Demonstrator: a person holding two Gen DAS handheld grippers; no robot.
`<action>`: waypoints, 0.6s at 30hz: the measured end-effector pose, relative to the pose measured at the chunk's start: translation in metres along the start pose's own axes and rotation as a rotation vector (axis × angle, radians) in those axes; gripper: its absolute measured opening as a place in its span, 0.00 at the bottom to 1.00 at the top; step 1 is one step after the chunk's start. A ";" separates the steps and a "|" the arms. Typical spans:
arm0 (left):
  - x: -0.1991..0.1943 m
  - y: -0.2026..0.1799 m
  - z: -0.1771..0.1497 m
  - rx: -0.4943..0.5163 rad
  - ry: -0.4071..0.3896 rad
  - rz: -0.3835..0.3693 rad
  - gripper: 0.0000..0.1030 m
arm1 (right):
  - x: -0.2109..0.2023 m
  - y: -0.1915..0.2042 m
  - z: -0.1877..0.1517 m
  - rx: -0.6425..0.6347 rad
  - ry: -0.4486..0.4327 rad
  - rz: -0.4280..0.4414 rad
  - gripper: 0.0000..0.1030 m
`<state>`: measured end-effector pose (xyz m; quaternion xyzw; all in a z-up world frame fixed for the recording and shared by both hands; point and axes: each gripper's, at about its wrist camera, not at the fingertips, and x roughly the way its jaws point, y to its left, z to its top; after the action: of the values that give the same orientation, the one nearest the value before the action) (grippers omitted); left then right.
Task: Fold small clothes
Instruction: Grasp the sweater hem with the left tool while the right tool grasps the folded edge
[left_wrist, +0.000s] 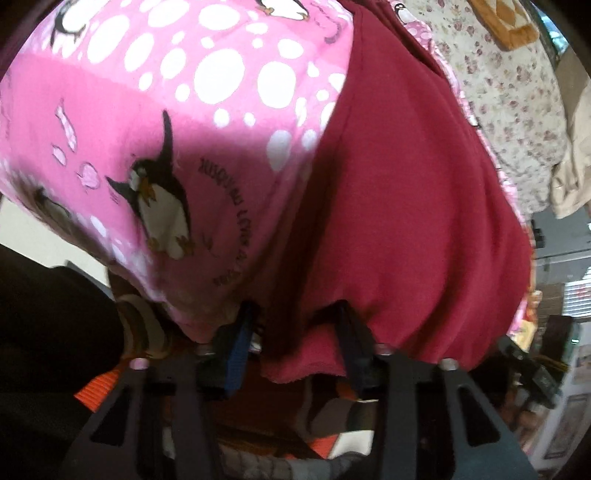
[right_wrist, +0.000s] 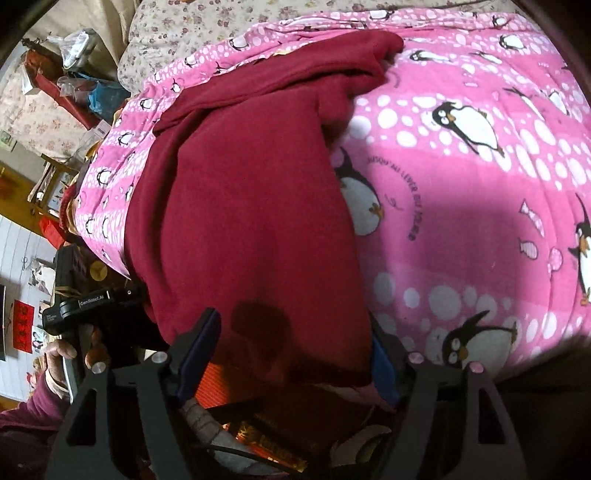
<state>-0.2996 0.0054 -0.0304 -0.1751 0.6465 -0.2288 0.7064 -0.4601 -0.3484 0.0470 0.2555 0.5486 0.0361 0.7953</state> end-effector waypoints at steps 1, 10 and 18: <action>-0.001 -0.002 -0.001 0.010 0.001 -0.006 0.04 | 0.000 -0.003 0.000 0.013 -0.009 0.013 0.75; -0.041 -0.026 -0.013 0.146 -0.056 -0.014 0.00 | -0.018 -0.005 -0.005 -0.010 -0.022 0.094 0.09; -0.134 -0.035 -0.014 0.171 -0.219 -0.194 0.00 | -0.059 0.008 -0.020 0.028 -0.076 0.391 0.07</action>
<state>-0.3246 0.0511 0.0989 -0.1999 0.5237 -0.3299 0.7596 -0.4998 -0.3543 0.0958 0.3692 0.4585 0.1727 0.7897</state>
